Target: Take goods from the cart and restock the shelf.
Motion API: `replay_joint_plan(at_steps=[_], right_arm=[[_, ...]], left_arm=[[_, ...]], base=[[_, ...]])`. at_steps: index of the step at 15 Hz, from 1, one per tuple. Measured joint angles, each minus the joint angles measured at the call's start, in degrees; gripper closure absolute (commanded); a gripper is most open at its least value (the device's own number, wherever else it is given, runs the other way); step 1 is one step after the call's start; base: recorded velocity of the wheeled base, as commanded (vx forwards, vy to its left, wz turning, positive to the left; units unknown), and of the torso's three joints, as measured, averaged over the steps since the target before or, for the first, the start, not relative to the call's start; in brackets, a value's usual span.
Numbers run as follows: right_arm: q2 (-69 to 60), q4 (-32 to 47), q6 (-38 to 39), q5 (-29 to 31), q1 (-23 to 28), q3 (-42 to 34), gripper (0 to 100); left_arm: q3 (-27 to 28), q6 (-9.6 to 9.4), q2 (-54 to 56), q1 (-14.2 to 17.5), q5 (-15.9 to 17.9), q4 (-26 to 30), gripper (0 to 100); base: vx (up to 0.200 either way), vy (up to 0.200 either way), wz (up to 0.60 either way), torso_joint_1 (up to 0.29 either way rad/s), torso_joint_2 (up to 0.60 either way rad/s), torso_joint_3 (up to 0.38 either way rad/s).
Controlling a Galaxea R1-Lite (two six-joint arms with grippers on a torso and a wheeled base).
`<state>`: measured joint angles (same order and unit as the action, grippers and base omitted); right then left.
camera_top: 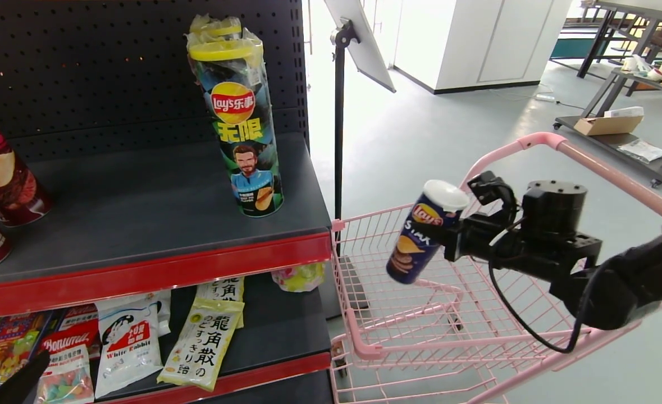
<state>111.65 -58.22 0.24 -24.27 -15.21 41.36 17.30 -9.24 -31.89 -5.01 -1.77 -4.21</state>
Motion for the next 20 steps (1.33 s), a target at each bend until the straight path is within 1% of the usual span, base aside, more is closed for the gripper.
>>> replay_joint_plan(at_steps=[2, 3, 4, 5, 6, 7, 8, 10, 12, 13, 15, 17, 18, 19, 20], right_arm=[[-7.6, 7.4, 0.0, 2.3, 2.2, -0.1, 100], [-11.6, 13.2, -0.1, 3.5, 2.9, 0.5, 100], [-16.0, 20.7, -0.2, 5.5, 3.5, 1.6, 100], [-20.0, 27.6, -0.7, 9.3, 3.9, 3.0, 100], [-23.8, 33.5, -1.4, 14.3, 4.3, 4.2, 100], [-27.8, 39.2, -1.9, 17.2, 4.6, 5.2, 100], [-31.3, 44.0, -2.4, 19.0, 4.9, 5.9, 100], [-37.6, 50.9, -3.2, 20.7, 6.4, 6.4, 100], [-44.4, 60.2, -5.3, 21.7, 9.9, 6.6, 100], [-47.5, 63.0, -6.7, 22.0, 11.8, 6.4, 100], [-52.3, 63.9, -8.7, 22.1, 14.7, 4.5, 100], [-55.1, 63.8, -8.9, 22.1, 16.9, 2.7, 100], [-55.8, 63.7, -8.9, 21.9, 17.4, 2.5, 100], [-56.2, 63.6, -8.9, 21.8, 17.5, 2.5, 100], [-56.4, 63.6, -8.9, 21.7, 17.6, 2.5, 100]], left_arm=[[0.5, -0.09, -0.1, 0.0, 0.0, 0.0, 0], [0.6, -0.11, -0.1, 0.0, -0.1, 0.0, 0], [0.9, -0.83, 0.0, 0.0, -0.5, 0.0, 0], [1.3, -1.71, 0.0, 0.0, -1.3, 0.0, 0], [1.9, -2.08, 0.0, 0.0, -1.6, 0.0, 0], [2.9, -2.11, -0.1, 0.0, -1.4, 0.0, 0], [3.7, -2.04, -0.4, 0.0, -1.0, 0.0, 0], [4.3, -1.93, -0.7, 0.0, 0.3, 0.0, 0], [3.4, -1.93, -0.4, 0.0, 1.2, 0.0, 0], [2.9, -1.95, 0.0, 0.0, 1.3, 0.0, 0], [1.9, -2.24, 0.5, -0.1, 1.4, 0.1, 0], [1.8, -2.72, 0.6, -0.1, 1.4, 0.2, 0], [1.8, -4.3, 0.4, -0.1, 1.4, 0.1, 0], [1.9, -6.49, 0.2, -0.1, 1.3, 0.1, 0], [2.0, -7.03, 0.0, -0.1, 1.3, 0.1, 0]], base=[[0.0, 0.0, 0.0, 0.0, 0.0, 0.0], [0.0, 0.0, 0.0, 0.0, 0.0, 0.0], [0.0, 0.0, 0.0, 0.0, 0.0, 0.0], [0.0, 0.0, 0.0, 0.0, 0.0, 0.0], [0.0, 0.0, 0.0, 0.0, 0.0, 0.0], [0.0, 0.0, 0.0, 0.0, 0.0, 0.0], [0.0, 0.0, 0.0, 0.0, 0.0, 0.0], [0.0, 0.0, 0.0, 0.0, 0.0, 0.0], [0.0, 0.0, 0.0, 0.0, 0.0, 0.0], [0.0, 0.0, 0.0, 0.0, 0.0, 0.0], [0.0, 0.0, 0.0, 0.0, 0.0, 0.0], [0.0, 0.0, 0.0, 0.04, -0.11, -0.07], [0.0, 0.0, 0.0, 0.134, -0.39, -0.227], [0.0, 0.0, 0.0, 0.188, -0.48, -0.281], [0.0, 0.0, 0.0, 0.207, -0.54, -0.315]])
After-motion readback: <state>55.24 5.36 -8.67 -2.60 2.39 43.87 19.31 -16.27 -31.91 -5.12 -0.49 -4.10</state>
